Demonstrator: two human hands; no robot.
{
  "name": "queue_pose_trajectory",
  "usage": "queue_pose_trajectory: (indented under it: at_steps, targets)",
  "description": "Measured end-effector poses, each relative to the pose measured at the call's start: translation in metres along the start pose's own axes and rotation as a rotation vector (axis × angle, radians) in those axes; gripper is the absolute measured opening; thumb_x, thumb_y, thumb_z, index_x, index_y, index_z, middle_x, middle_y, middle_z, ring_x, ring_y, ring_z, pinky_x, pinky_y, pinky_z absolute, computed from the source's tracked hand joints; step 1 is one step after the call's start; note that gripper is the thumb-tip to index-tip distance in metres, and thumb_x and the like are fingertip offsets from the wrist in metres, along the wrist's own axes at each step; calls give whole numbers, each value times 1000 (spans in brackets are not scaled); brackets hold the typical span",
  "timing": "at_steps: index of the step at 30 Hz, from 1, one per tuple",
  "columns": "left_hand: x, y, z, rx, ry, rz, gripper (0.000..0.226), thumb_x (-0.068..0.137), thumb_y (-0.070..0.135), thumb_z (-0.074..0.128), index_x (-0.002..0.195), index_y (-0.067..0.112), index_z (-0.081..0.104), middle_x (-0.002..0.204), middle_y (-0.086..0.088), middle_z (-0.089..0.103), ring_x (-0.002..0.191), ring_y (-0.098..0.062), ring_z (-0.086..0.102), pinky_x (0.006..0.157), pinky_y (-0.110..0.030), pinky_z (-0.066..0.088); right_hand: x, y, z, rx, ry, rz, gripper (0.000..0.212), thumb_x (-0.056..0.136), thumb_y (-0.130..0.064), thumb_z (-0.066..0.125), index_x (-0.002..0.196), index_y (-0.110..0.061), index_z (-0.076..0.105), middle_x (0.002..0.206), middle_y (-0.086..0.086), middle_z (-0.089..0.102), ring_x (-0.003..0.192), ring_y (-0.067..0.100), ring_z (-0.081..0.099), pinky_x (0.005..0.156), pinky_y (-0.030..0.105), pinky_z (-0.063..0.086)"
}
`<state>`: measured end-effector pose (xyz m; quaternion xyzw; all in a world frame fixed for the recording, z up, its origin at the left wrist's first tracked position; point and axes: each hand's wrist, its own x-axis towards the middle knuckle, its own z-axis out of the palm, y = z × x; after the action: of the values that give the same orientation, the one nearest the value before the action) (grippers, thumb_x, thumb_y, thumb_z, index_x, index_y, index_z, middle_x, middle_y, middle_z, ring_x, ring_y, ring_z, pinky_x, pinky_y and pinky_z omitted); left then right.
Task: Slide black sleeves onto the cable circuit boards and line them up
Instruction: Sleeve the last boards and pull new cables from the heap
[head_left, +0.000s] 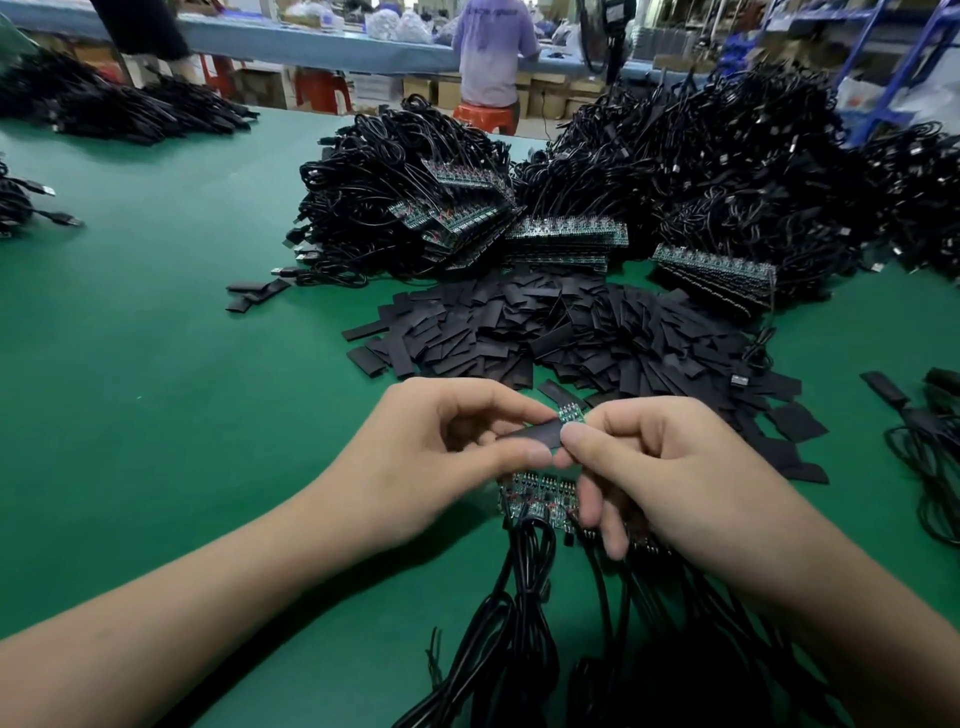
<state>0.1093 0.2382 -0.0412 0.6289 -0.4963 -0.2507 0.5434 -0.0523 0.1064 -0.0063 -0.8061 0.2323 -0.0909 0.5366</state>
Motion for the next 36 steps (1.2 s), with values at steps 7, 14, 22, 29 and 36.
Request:
queue_pose_trajectory:
  at_steps: [7,14,22,29,36]
  targets:
    - [0,3,-3,216,108,67,26,70,37,82,96,32,80,85,15,77,67,-1,67,68,-35,58,-5,4,-8,-307,46,-95,26,98,-45,47,90,-34,69,52,-9,50,47,6,44,51,21,36]
    - [0,6,-3,199,133,81,23,68,37,81,90,31,81,84,18,77,70,-18,72,68,-38,58,-10,3,-10,-368,54,-115,30,97,-44,48,81,-30,69,49,-10,35,46,6,32,49,22,31]
    - [-1,5,-4,246,98,136,19,70,31,83,88,29,81,82,16,77,73,-7,72,73,-35,57,-9,6,-4,-318,-32,-73,31,100,-41,51,78,-28,70,51,-9,32,47,7,28,47,24,23]
    - [0,8,-11,544,-25,385,20,80,25,85,99,18,81,92,13,75,86,2,69,77,-30,58,-9,8,-4,-281,-73,-25,31,101,-42,53,80,-27,71,53,-5,34,49,10,29,49,28,23]
    - [-2,6,-8,431,19,282,22,76,27,85,97,21,82,86,11,77,78,-5,71,76,-30,57,-11,8,-3,-322,-71,-74,30,100,-38,54,79,-26,71,48,-10,34,44,5,29,45,20,25]
